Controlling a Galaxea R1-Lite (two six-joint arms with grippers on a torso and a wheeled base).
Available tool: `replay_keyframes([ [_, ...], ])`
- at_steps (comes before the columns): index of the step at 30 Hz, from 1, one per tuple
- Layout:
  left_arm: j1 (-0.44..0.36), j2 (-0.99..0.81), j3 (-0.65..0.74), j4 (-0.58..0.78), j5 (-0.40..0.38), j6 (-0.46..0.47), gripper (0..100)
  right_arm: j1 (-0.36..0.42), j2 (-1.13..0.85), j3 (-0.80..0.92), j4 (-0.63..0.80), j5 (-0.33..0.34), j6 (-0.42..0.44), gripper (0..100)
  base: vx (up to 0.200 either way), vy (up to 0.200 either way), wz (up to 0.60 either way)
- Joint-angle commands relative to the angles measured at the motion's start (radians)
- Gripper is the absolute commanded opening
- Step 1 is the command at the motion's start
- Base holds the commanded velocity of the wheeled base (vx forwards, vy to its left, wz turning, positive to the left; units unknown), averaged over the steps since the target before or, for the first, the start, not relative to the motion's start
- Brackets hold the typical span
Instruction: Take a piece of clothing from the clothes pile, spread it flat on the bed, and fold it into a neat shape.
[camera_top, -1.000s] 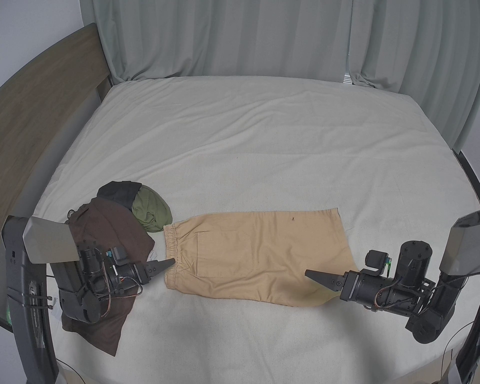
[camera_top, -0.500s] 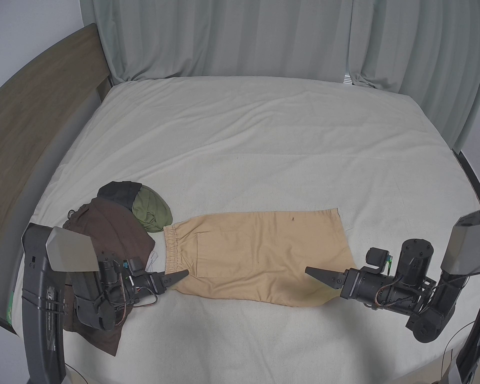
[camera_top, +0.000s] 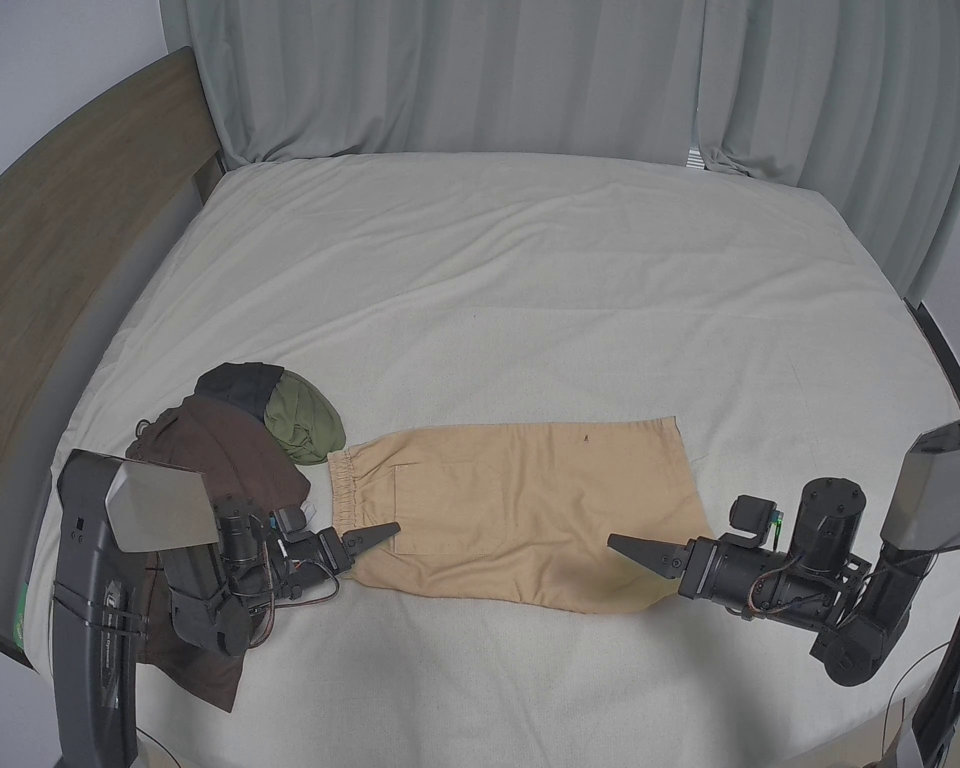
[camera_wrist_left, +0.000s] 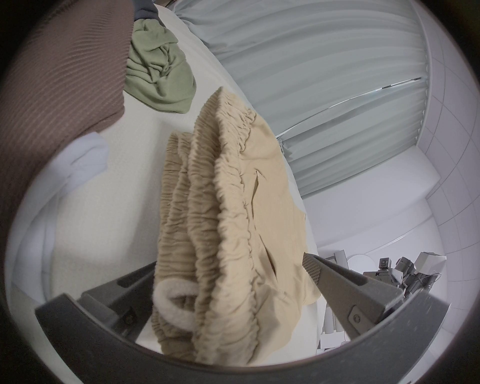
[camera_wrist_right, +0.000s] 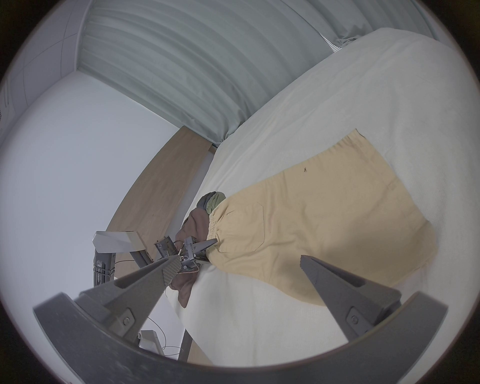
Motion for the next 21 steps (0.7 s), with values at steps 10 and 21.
replay_keyframes([
  [10,-0.006,-0.003,-0.033,-0.007,0.039,-0.013,0,0.003,0.007,-0.004,-0.001,-0.001,0.001,100,0.000,0.000,0.00],
  [21,0.009,-0.049,-0.007,-0.008,0.031,-0.005,0,0.005,0.013,0.001,0.001,0.000,0.001,100,0.000,0.000,0.00],
])
